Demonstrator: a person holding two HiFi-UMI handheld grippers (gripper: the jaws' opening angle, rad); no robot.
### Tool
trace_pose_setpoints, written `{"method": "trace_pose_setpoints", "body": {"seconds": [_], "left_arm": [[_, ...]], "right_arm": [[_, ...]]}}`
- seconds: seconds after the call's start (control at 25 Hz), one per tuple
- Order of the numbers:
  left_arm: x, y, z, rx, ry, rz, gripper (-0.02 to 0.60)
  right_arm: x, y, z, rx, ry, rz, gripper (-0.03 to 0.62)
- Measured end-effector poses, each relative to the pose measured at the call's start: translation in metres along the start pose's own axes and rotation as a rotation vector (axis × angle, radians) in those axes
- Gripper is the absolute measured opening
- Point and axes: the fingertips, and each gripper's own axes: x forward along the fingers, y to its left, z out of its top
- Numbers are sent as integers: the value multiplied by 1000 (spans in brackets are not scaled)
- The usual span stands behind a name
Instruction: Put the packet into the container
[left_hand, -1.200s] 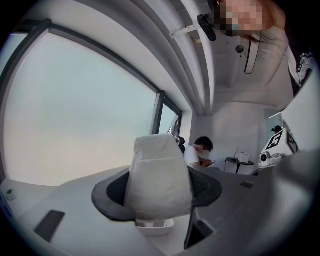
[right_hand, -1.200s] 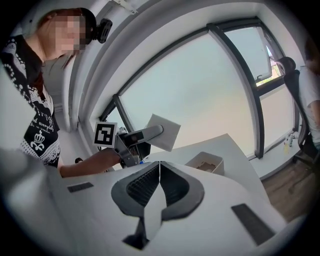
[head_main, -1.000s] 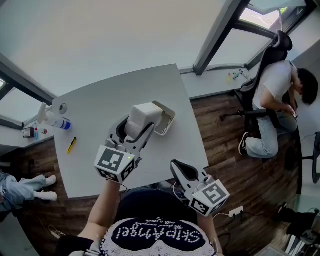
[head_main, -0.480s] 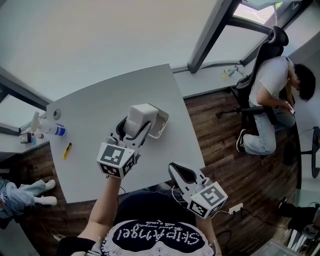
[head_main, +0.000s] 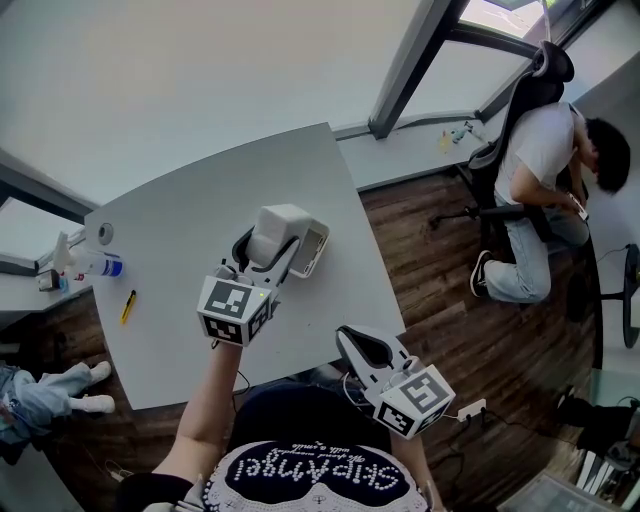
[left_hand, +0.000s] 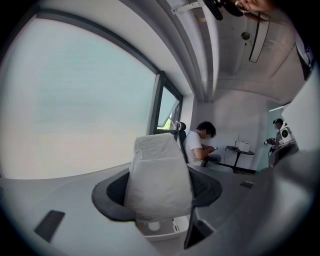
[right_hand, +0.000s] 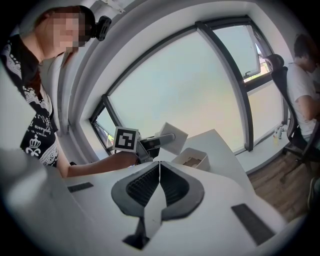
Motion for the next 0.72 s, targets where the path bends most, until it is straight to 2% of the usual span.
{"method": "trace_pose_setpoints", "body": {"seconds": [0.72], "left_arm": [[31, -1, -46, 52, 132, -4, 276]], "right_arm": [[-9, -9, -7, 34, 21, -29, 15]]}}
